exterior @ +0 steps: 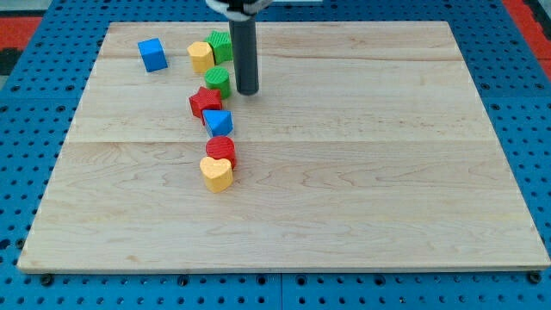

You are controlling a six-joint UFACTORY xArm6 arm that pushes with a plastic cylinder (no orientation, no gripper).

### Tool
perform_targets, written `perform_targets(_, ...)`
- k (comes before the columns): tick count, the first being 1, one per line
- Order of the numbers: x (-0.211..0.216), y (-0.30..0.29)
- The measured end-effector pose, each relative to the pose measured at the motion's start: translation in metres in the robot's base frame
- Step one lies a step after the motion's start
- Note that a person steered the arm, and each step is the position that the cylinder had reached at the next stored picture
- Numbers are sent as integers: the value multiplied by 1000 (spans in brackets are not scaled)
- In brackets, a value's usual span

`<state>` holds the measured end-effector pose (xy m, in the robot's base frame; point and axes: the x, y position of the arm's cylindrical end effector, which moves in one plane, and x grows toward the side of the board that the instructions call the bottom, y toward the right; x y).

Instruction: Separate yellow hexagon from the green star

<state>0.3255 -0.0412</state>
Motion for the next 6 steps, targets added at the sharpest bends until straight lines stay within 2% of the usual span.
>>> perform_targets(1,-45,-6)
perform_targets(3,-85,-74)
perform_targets(4,-85,-74)
perform_targets(6,-42,-63)
